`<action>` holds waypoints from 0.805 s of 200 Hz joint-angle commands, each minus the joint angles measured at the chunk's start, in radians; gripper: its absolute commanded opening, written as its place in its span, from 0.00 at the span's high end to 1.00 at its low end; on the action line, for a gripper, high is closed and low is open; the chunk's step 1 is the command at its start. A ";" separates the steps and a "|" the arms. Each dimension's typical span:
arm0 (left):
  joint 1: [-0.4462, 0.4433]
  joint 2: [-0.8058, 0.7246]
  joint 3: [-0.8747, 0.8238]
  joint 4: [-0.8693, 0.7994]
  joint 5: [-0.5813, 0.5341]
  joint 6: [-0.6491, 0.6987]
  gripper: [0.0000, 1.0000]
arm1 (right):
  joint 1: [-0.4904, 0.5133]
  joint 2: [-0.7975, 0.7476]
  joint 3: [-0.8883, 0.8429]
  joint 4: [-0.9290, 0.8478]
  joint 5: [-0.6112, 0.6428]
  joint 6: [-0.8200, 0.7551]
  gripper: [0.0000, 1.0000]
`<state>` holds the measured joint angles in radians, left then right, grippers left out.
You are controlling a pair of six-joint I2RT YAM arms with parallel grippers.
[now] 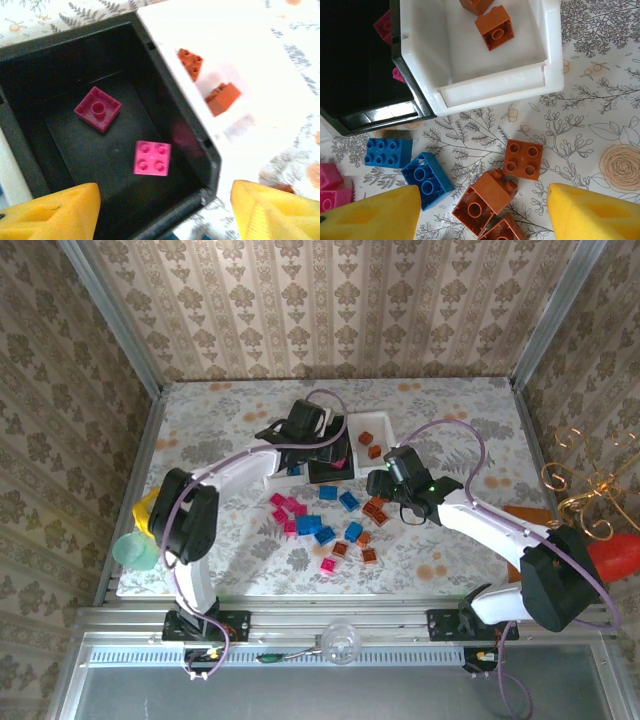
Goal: Sort the legos into containers by color
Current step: Place the lego in the container, then pick up the lego from the center of the table.
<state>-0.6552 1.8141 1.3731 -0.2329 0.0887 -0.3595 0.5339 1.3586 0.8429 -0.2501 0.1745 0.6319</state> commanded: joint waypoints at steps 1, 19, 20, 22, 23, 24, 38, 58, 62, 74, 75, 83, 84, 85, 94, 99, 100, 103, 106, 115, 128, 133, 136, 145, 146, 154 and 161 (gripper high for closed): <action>-0.012 -0.172 -0.092 0.050 0.032 -0.031 0.26 | 0.000 -0.010 -0.013 0.003 -0.022 0.008 0.31; -0.024 -0.300 -0.238 0.076 0.023 -0.065 0.23 | 0.004 -0.007 -0.015 0.009 -0.032 0.003 0.31; -0.026 -0.308 -0.245 0.077 0.021 -0.067 0.23 | 0.004 -0.007 -0.015 0.008 -0.032 0.003 0.31; -0.028 -0.322 -0.262 0.079 0.021 -0.071 0.23 | 0.005 -0.007 -0.015 0.008 -0.033 0.003 0.31; -0.029 -0.330 -0.271 0.079 0.020 -0.074 0.23 | 0.005 -0.006 -0.015 0.008 -0.032 0.003 0.31; -0.030 -0.336 -0.278 0.079 0.018 -0.076 0.23 | 0.006 -0.006 -0.015 0.008 -0.034 0.002 0.31; -0.047 -0.440 -0.402 0.078 -0.005 -0.100 0.21 | 0.009 -0.002 -0.017 0.010 -0.032 0.002 0.31; -0.071 -0.582 -0.563 0.058 -0.041 -0.147 0.21 | 0.013 0.007 -0.021 0.016 -0.032 0.006 0.31; -0.077 -0.609 -0.592 0.051 -0.047 -0.158 0.21 | 0.014 0.009 -0.021 0.018 -0.032 0.008 0.31; -0.094 -0.689 -0.672 0.020 -0.067 -0.190 0.21 | 0.017 0.016 -0.021 0.020 -0.032 0.011 0.31; -0.096 -0.696 -0.678 0.018 -0.069 -0.193 0.21 | 0.018 0.017 -0.021 0.021 -0.032 0.011 0.31; -0.111 -0.744 -0.723 -0.002 -0.078 -0.213 0.21 | 0.020 0.022 -0.021 0.022 -0.031 0.013 0.31; -0.112 -0.747 -0.730 -0.005 -0.079 -0.217 0.21 | 0.020 0.022 -0.021 0.023 -0.032 0.013 0.31; -0.113 -0.753 -0.736 -0.008 -0.081 -0.220 0.22 | 0.020 0.023 -0.021 0.023 -0.031 0.014 0.31; -0.133 -0.797 -0.781 -0.035 -0.092 -0.246 0.23 | 0.021 0.026 -0.019 0.023 -0.029 0.015 0.31; -0.142 -0.815 -0.804 -0.048 -0.097 -0.258 0.24 | 0.022 0.027 -0.019 0.024 -0.029 0.018 0.31; -0.144 -0.818 -0.808 -0.052 -0.098 -0.260 0.24 | 0.023 0.027 -0.019 0.025 -0.029 0.017 0.31; -0.150 -0.829 -0.820 -0.060 -0.102 -0.267 0.24 | 0.022 0.027 -0.019 0.026 -0.029 0.017 0.31; -0.155 -0.836 -0.832 -0.067 -0.106 -0.274 0.25 | 0.023 0.027 -0.019 0.026 -0.030 0.018 0.31; -0.166 -0.851 -0.866 -0.079 -0.113 -0.291 0.27 | 0.024 0.027 -0.018 0.029 -0.029 0.020 0.31; -0.169 -0.853 -0.905 -0.077 -0.103 -0.308 0.32 | 0.026 0.027 -0.016 0.029 -0.029 0.023 0.31; -0.170 -0.849 -0.916 -0.070 -0.100 -0.312 0.34 | 0.026 0.046 -0.015 0.029 -0.029 0.025 0.31; -0.171 -0.845 -0.921 -0.064 -0.099 -0.314 0.35 | 0.026 0.052 -0.015 0.029 -0.029 0.026 0.31; -0.174 -0.825 -0.930 -0.050 -0.102 -0.314 0.36 | 0.028 0.053 -0.013 0.028 -0.030 0.028 0.31; -0.175 -0.822 -0.930 -0.049 -0.103 -0.313 0.36 | 0.028 0.054 -0.013 0.028 -0.029 0.028 0.31; -0.176 -0.797 -0.931 -0.036 -0.110 -0.306 0.37 | 0.029 0.053 -0.013 0.026 -0.029 0.028 0.31; -0.175 -0.774 -0.930 -0.025 -0.118 -0.297 0.38 | 0.031 0.050 -0.013 0.025 -0.028 0.028 0.31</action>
<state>-0.8238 0.9913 0.4496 -0.2760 0.0010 -0.6334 0.5556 1.3972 0.8307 -0.2298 0.1486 0.6373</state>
